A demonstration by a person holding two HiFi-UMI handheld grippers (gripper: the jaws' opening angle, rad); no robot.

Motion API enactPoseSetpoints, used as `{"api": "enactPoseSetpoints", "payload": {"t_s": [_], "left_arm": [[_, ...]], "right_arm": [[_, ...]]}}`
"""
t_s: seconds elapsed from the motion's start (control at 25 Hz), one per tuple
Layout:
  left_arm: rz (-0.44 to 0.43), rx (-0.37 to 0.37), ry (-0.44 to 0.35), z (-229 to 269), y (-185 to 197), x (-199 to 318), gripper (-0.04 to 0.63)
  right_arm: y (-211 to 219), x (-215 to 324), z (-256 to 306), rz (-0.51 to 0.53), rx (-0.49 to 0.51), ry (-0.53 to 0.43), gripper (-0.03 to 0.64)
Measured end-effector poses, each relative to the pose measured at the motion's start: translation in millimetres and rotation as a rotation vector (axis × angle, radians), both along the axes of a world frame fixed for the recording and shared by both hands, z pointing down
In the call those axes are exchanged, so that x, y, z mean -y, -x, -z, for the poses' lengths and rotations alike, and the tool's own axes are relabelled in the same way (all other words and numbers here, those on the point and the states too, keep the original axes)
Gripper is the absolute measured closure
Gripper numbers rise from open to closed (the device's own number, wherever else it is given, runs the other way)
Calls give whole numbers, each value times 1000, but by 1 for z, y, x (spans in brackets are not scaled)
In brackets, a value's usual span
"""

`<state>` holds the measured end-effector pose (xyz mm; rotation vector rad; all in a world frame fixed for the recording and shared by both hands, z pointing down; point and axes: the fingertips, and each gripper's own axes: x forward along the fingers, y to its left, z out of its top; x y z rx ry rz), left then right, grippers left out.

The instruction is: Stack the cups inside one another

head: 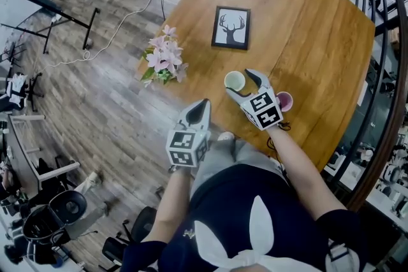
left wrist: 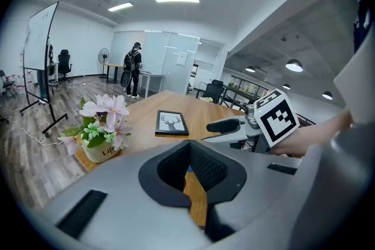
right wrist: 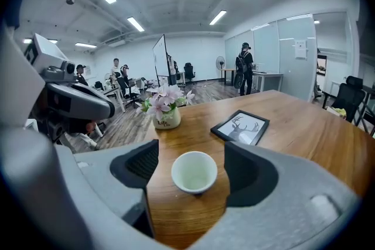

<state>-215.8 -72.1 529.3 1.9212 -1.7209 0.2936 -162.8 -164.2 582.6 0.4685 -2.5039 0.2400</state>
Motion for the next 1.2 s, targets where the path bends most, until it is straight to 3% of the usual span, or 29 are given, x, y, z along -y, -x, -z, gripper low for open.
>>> {"api": "enactPoseSetpoints", "payload": {"t_s": [0.72,1.2], "left_arm": [[-86,-7,-39,16,-36,18,578],[-190,-5,-47,14,-65,25,578]], "right_arm": [[-53,7,91,-118,155,-118,268],[-96,4,90,-210,132,-124,268]]}}
